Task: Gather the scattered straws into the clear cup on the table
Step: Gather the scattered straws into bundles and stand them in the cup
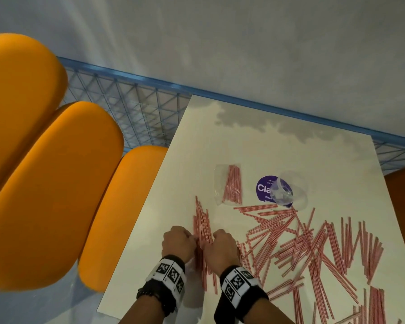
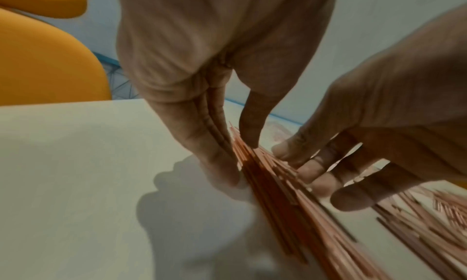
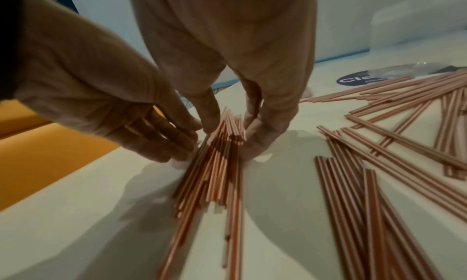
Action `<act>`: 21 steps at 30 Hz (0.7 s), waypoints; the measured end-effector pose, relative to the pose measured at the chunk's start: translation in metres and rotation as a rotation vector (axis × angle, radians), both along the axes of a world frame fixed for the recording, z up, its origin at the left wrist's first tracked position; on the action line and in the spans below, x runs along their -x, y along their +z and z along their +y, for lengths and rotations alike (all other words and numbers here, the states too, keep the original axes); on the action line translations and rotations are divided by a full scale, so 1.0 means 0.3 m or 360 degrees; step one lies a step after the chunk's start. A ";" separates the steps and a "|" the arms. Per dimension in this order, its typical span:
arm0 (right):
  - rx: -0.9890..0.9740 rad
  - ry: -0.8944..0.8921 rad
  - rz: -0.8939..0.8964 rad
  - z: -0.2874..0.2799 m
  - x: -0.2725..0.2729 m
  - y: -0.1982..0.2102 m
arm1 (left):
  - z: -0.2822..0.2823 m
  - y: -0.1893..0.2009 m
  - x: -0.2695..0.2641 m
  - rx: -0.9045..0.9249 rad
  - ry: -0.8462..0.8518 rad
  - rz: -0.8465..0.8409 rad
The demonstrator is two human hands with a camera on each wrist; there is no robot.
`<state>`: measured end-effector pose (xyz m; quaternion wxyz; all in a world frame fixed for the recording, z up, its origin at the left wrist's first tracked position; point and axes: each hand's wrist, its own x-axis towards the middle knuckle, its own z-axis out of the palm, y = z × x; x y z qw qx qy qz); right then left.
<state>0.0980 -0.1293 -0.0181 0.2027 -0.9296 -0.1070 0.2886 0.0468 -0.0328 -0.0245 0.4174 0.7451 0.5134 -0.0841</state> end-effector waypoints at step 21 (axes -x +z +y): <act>-0.0104 0.0143 0.0396 0.007 -0.094 -0.013 | -0.013 0.001 -0.049 0.1104 0.0582 -0.0470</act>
